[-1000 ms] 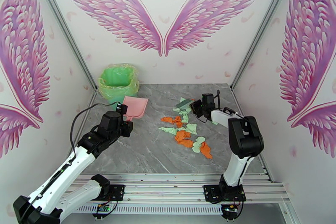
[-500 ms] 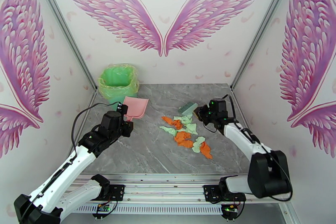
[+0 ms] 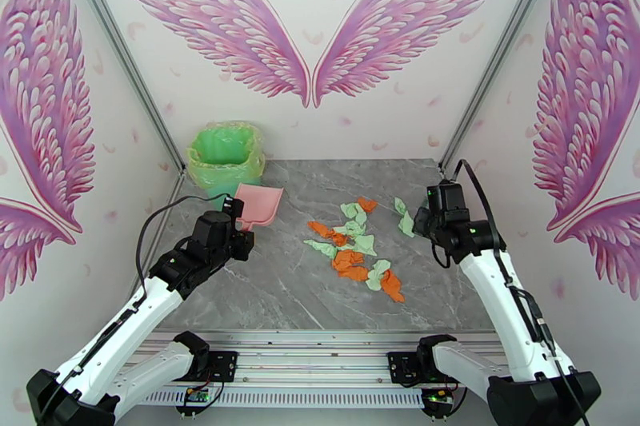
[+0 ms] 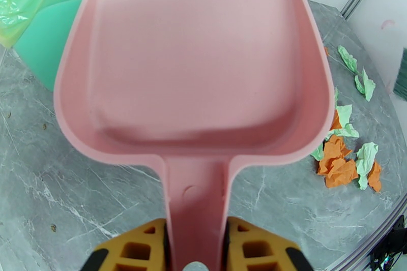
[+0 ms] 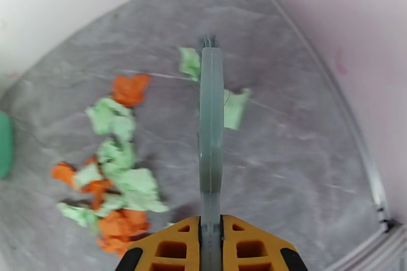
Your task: Sweep away the paper scraps from the table
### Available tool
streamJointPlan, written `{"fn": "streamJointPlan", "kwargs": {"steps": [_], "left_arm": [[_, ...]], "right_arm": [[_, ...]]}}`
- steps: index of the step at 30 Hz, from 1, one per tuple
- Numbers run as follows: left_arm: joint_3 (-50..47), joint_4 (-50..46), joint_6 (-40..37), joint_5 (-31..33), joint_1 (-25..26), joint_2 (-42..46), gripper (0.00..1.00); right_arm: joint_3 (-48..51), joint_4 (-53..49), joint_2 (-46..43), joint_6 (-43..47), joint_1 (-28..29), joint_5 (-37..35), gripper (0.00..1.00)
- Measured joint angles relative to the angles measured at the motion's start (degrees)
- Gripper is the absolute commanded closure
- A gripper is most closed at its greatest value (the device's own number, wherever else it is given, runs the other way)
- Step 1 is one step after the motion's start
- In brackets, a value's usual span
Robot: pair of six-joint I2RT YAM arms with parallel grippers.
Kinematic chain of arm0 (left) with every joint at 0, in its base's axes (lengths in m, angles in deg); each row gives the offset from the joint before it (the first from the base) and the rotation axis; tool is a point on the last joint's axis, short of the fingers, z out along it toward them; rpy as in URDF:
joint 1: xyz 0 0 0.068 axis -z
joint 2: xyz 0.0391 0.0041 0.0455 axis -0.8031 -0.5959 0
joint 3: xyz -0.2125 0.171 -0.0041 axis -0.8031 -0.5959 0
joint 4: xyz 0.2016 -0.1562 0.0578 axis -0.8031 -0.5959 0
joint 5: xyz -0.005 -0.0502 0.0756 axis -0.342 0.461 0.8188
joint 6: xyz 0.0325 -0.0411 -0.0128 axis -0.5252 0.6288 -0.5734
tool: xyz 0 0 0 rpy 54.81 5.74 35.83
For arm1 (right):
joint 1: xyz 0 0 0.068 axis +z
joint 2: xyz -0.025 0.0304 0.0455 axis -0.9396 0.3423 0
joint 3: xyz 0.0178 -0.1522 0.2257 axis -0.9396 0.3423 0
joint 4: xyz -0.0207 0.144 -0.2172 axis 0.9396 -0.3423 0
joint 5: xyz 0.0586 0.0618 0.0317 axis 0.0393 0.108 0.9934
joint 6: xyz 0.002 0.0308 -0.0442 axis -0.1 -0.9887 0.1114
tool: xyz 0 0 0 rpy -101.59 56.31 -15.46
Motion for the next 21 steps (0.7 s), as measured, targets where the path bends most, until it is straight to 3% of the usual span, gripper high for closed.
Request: {"fn": "streamJointPlan", "kwargs": {"steps": [7, 21], "left_arm": [[0.0, 0.0, 0.0, -0.4, 0.0, 0.0, 1.00], [0.0, 0.1, 0.0, -1.1, 0.0, 0.2, 1.00]], "right_arm": [[-0.5, -5.5, 8.0, 3.6, 0.0, -9.6, 1.00], [-9.7, -1.9, 28.4, 6.9, 0.0, -12.1, 1.00]]}}
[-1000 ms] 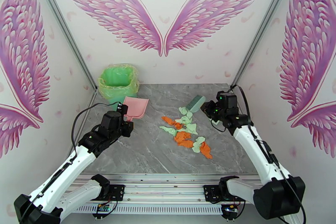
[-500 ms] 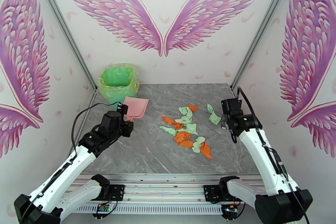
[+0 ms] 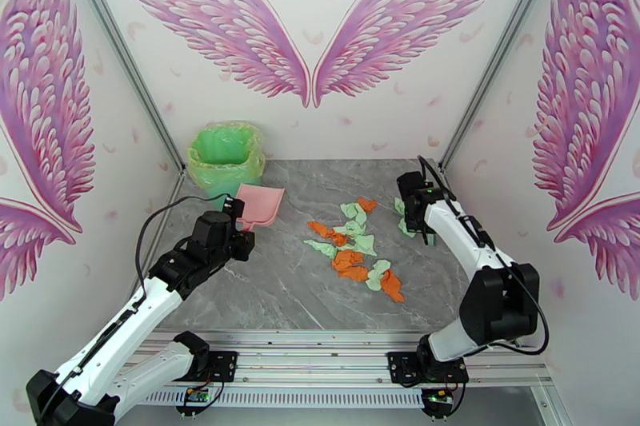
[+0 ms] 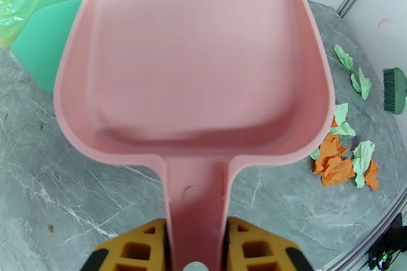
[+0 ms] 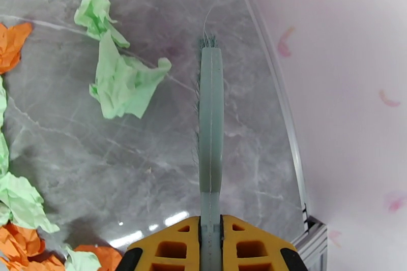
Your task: Sweep away the paper scraps from the table
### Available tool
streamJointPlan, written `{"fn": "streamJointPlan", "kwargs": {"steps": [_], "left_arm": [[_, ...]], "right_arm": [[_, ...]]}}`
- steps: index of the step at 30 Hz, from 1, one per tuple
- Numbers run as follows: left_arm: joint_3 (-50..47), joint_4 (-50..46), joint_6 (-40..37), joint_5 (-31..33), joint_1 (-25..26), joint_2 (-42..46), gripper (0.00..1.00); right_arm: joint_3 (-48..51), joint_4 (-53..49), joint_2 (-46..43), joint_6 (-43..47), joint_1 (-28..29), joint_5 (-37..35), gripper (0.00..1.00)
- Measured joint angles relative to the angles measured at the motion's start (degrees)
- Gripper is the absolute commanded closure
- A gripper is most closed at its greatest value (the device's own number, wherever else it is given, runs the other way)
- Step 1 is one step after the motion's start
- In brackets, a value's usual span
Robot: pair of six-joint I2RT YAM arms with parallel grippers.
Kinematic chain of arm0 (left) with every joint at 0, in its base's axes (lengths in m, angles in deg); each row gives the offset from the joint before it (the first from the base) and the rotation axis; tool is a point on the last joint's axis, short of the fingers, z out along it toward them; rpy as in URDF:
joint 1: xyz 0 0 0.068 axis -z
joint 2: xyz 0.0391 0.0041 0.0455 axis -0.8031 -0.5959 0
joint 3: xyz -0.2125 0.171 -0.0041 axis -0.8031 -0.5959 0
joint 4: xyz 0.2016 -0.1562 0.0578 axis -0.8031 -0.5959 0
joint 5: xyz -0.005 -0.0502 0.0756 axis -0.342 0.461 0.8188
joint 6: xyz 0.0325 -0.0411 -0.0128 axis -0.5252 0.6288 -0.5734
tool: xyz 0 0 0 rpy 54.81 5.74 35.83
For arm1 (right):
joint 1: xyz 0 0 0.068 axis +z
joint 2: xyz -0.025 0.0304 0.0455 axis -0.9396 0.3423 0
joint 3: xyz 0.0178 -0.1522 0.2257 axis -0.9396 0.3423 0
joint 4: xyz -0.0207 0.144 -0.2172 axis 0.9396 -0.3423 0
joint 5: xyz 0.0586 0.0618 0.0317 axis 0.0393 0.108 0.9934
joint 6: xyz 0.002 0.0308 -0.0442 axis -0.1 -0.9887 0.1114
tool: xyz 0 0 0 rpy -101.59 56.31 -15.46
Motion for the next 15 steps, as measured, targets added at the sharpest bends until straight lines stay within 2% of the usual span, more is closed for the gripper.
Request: {"fn": "streamJointPlan", "kwargs": {"steps": [10, 15], "left_arm": [[0.0, 0.4, 0.0, 0.0, 0.0, 0.0, 1.00], [0.0, 0.4, 0.0, 0.0, 0.0, 0.0, 1.00]], "right_arm": [[-10.9, 1.4, 15.3, 7.4, 0.2, -3.7, 1.00], [-11.4, 2.0, 18.3, 11.4, 3.6, -4.8, 1.00]]}}
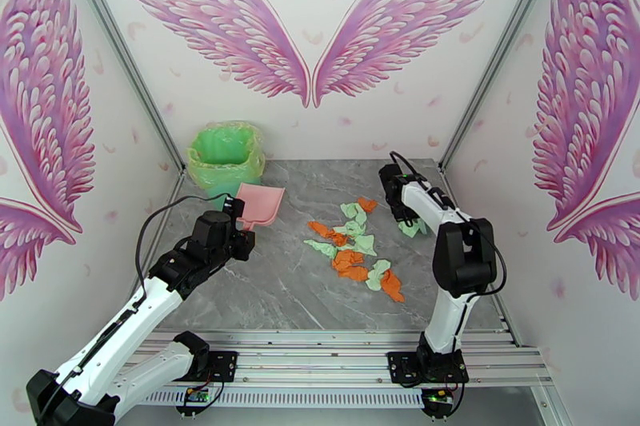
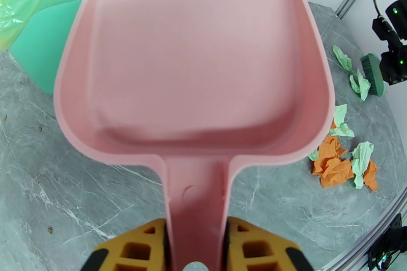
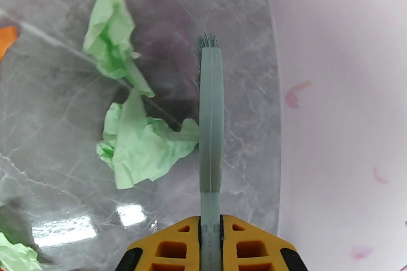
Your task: Sweep away the paper scraps from the table
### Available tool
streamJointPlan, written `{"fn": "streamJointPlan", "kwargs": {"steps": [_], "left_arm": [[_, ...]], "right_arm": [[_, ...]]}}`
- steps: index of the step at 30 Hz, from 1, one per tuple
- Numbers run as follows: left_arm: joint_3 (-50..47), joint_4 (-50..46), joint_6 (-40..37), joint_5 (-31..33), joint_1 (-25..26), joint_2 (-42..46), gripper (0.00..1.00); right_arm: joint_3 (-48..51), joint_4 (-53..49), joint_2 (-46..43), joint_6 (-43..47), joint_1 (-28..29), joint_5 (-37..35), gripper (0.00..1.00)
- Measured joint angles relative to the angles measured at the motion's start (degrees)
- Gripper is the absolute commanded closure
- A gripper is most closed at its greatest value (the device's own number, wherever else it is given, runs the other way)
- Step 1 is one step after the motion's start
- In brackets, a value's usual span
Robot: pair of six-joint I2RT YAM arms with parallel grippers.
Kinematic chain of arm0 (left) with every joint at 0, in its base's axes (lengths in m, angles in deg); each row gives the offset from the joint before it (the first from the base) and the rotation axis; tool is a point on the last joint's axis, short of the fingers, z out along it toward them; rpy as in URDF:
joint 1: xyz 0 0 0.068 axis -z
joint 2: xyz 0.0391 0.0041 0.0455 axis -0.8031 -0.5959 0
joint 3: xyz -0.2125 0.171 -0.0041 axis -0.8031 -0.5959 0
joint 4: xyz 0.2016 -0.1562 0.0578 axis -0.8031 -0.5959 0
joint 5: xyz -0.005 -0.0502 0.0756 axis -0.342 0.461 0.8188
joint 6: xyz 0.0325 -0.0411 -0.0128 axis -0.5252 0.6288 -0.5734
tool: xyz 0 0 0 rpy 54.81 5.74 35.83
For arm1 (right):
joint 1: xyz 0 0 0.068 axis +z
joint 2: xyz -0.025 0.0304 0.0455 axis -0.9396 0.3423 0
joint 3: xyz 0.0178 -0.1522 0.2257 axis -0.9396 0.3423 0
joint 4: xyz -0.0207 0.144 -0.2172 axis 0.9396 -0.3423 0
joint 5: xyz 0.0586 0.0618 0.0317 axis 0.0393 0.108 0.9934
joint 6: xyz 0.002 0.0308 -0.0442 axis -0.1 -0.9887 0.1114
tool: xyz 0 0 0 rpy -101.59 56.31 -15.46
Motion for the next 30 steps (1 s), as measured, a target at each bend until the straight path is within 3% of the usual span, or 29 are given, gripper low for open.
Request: {"fn": "streamJointPlan", "kwargs": {"steps": [11, 16, 25, 30], "left_arm": [[0.0, 0.2, 0.0, -0.2, 0.0, 0.0, 1.00], [0.0, 0.4, 0.0, -0.2, 0.0, -0.1, 1.00], [0.0, 0.7, 0.0, -0.4, 0.0, -0.6, 1.00], [0.0, 0.7, 0.0, -0.4, 0.0, -0.6, 1.00]], "right_arm": [[2.6, -0.7, -0.4, 3.8, 12.3, -0.2, 1.00], [4.7, -3.9, -5.7, 3.1, 16.2, 2.2, 1.00], [-0.5, -18.4, -14.2, -8.9, 16.3, -4.0, 1.00], [2.3, -25.9, -17.4, -15.7, 16.9, -3.5, 1.00]]}}
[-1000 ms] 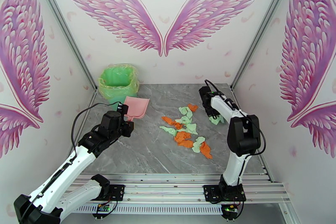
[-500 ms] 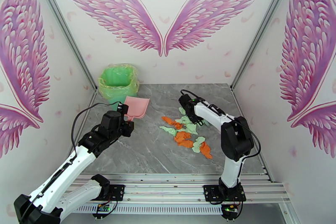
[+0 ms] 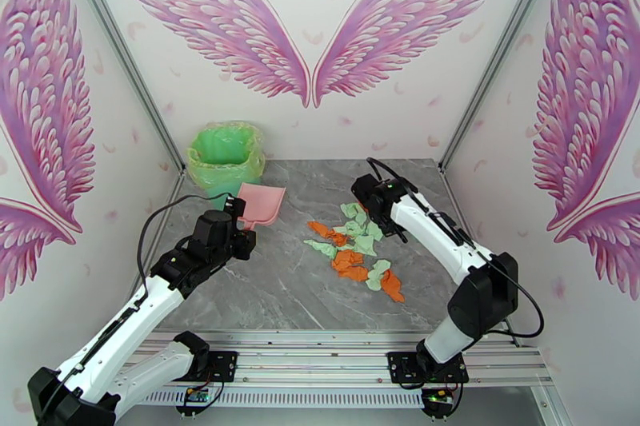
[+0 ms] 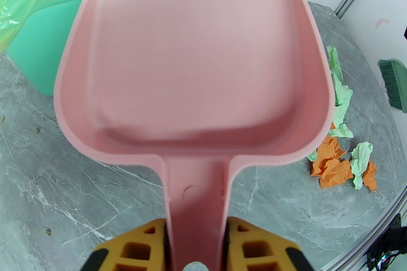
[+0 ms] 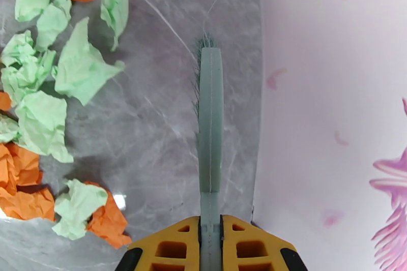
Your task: Sweep away the paper scraps from the table
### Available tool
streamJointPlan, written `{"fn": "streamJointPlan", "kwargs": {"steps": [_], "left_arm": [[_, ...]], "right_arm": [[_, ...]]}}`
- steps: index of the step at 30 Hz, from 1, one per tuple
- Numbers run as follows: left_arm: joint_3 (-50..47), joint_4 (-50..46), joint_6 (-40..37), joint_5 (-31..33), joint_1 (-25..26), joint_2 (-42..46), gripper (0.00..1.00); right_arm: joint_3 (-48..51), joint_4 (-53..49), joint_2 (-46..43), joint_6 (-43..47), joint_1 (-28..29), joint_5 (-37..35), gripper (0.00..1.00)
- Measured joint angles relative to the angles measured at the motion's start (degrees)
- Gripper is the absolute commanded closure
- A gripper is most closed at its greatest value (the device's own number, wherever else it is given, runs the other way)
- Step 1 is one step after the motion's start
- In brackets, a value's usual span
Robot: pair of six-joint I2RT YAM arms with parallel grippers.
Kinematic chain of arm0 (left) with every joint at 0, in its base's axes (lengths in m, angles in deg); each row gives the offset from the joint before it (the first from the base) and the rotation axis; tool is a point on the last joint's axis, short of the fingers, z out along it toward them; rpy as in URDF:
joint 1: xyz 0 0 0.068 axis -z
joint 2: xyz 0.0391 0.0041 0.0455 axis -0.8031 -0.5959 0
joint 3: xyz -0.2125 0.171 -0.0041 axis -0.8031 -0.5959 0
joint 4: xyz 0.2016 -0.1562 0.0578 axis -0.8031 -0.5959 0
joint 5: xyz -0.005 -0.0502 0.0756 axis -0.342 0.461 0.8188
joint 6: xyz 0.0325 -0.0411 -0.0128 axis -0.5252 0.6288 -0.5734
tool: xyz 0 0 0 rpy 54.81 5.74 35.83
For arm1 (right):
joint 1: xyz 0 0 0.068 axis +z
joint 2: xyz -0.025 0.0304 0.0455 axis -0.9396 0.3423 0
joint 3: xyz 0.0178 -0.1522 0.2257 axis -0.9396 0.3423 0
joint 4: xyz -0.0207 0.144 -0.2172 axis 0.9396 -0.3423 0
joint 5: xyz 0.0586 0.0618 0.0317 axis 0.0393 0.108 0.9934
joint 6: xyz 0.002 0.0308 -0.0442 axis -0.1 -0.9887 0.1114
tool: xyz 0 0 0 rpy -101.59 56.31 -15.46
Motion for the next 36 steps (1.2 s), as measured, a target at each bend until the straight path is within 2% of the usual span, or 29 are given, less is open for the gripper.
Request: {"fn": "streamJointPlan", "kwargs": {"steps": [7, 15, 21, 30, 36], "left_arm": [[0.0, 0.2, 0.0, -0.1, 0.0, 0.0, 1.00], [0.0, 0.2, 0.0, -1.1, 0.0, 0.0, 1.00], [0.0, 0.2, 0.0, -1.1, 0.0, 0.0, 1.00], [0.0, 0.2, 0.0, -1.3, 0.0, 0.1, 1.00], [0.0, 0.2, 0.0, -1.3, 0.0, 0.7, 1.00]], "right_arm": [[9.0, -8.1, -7.7, -10.2, 4.4, 6.1, 1.00], [16.0, -8.9, -15.5, -20.0, 9.6, 16.9, 1.00], [21.5, -3.7, -18.3, -24.9, 10.4, 23.5, 1.00], [23.7, 8.1, -18.3, -29.3, 10.4, 27.7, 1.00], [23.4, 15.0, -15.3, -30.5, 10.4, 29.5, 1.00]]}}
